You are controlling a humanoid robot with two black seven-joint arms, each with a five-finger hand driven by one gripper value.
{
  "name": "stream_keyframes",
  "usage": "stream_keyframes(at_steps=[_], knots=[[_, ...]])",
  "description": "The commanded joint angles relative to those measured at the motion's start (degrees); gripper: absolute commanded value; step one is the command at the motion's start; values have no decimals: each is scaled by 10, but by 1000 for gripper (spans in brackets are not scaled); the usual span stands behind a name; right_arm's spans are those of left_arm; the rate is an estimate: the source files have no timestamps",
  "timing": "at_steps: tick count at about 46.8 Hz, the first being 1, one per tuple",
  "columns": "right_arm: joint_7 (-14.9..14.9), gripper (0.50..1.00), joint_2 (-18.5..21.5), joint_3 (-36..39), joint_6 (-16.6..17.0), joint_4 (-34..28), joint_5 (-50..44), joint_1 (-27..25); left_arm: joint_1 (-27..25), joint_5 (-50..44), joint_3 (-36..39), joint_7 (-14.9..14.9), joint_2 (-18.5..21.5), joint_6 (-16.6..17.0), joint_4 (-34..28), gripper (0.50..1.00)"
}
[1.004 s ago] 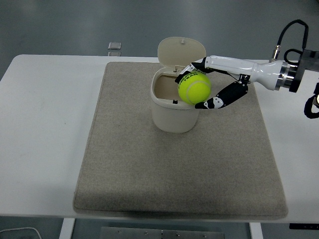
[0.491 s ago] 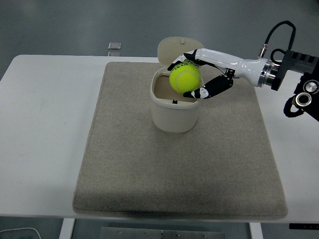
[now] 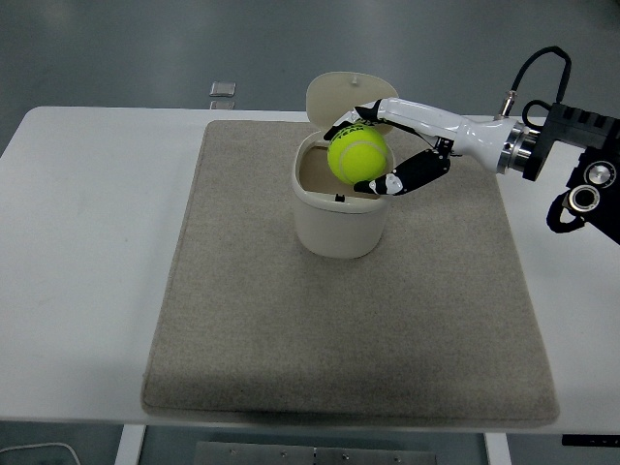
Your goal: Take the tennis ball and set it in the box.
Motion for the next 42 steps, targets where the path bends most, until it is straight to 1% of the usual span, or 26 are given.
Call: stream_keyframes(at_steps=[1,17,24,27,32,42], knots=[[0,852,0,0,-1,0,0,0,0,0,0,0,0,0,0,992],[1,856,-2,1,-1,0,1,-4,0,0,0,0,0,0,0,992],[0,856,-9,4,12,0,18,-4,0,0,0,0,0,0,0,992],[-1,856,-12,6,35,1,37,-4,0,0,0,0,0,0,0,992],[-1,856,-18,12,84,0,77,-5,0,-1,0,0,0,0,0,992],[-2,856,-54,11,147,-2,176,-10,0,0,0,0,0,0,0,992]])
